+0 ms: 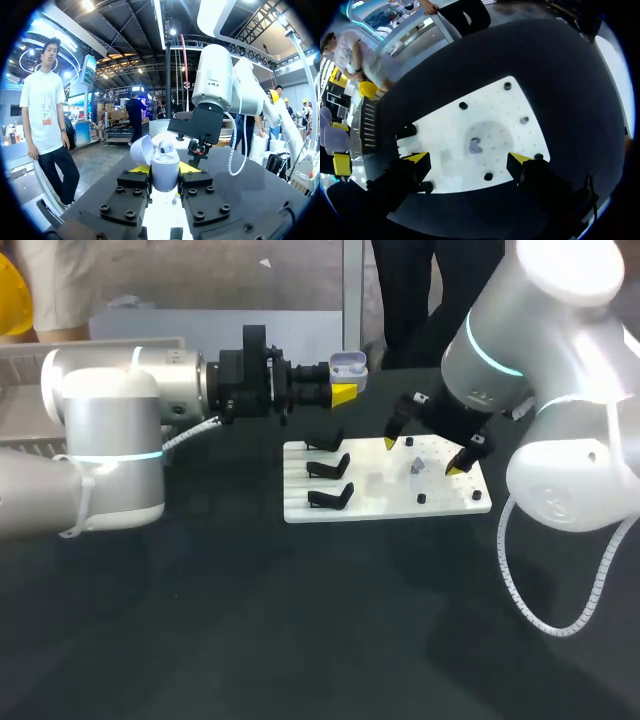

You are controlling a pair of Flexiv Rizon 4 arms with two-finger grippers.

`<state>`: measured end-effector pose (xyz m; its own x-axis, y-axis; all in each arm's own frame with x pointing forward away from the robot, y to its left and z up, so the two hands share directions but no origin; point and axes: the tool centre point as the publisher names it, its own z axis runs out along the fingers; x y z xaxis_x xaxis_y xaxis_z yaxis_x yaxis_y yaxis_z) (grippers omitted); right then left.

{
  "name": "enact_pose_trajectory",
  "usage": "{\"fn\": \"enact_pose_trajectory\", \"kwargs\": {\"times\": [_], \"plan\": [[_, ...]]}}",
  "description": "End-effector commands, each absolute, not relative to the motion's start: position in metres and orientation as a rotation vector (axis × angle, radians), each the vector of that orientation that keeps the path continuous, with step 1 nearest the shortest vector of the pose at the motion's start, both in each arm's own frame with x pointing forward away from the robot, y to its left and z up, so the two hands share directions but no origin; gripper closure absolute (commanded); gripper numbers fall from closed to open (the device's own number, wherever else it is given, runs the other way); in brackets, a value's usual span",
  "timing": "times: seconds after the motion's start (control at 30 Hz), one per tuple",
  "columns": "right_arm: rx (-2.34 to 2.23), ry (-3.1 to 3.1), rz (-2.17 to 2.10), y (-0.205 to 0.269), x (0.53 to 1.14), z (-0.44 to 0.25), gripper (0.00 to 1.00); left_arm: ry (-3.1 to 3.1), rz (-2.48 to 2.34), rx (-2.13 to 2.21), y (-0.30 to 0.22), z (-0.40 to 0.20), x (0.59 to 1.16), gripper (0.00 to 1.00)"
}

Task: Pick up each earbud case from the left stands, insert the matching earbuds, close the lid, and place the case in the box.

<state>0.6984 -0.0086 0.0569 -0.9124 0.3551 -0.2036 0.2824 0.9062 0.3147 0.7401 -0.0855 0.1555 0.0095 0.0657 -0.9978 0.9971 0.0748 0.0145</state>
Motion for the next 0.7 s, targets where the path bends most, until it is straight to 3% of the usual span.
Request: {"fn": "enact_pose_trajectory", "kwargs": {"times": [0.03,0.33,0.53,0.67,0.7], "plan": [[0.479,2.819,0.409,-0.003,0.6982,0.043,0.0,1.28,-1.107,1.2,-0.0857,0.1546,0.7381,1.0],[0.5,2.841,0.398,-0.0049,0.699,0.0376,0.0,1.28,-1.107,1.2,-0.0857,0.1546,0.7381,1.0],[0.513,2.852,0.385,-0.007,0.7007,0.0378,0.15,1.28,-1.107,1.2,-0.0857,0.1546,0.7381,1.0],[0.512,2.861,0.379,-0.0067,0.7021,0.0382,0.17,1.28,-1.107,1.2,-0.0857,0.1546,0.7381,1.0],[0.514,2.864,0.376,-0.0066,0.7026,0.0377,0.23,1.28,-1.107,1.2,-0.0857,0.1546,0.7381,1.0]]}}
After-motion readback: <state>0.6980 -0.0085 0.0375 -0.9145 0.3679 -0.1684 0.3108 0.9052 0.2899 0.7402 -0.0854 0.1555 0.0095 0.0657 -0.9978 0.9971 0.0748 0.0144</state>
